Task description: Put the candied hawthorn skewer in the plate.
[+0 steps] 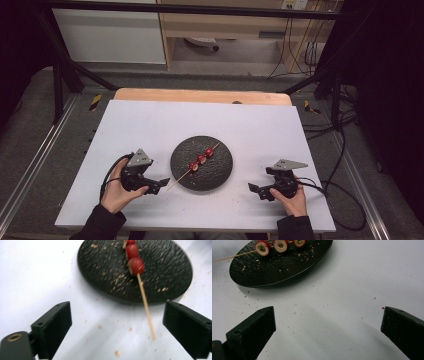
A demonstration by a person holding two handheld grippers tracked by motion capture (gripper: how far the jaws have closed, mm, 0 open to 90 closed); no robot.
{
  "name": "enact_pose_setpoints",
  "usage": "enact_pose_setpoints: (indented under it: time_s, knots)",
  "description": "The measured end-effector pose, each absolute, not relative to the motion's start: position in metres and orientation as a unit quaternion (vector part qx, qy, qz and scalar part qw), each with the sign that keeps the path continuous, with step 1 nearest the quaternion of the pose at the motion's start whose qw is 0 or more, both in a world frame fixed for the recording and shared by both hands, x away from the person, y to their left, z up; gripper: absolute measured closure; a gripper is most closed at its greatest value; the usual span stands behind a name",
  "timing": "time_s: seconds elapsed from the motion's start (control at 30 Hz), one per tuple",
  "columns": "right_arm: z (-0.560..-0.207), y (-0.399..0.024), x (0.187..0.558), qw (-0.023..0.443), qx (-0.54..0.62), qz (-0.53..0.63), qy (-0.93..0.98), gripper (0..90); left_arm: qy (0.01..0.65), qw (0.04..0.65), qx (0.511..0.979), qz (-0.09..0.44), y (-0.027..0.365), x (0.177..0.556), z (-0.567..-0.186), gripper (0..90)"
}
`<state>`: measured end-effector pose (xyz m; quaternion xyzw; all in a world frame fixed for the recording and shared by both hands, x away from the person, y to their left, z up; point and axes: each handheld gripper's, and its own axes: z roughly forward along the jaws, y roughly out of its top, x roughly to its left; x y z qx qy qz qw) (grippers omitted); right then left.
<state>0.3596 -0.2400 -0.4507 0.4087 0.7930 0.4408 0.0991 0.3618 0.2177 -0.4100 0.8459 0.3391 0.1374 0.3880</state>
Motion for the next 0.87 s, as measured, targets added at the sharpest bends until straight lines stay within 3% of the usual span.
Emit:
enact_pose_setpoints:
  time_s: [0.43,0.87]
  knots:
    - [-0.452,-0.239,0.359,0.097,0.404,0.437,0.798,0.5,0.362,0.409,0.825,0.143,0.26,0.35,-0.442,6.2]
    - [-0.454,-0.239,0.359,0.095,0.402,0.426,0.805,0.5,0.363,0.403,0.827,0.15,0.275,0.345,-0.452,6.4]
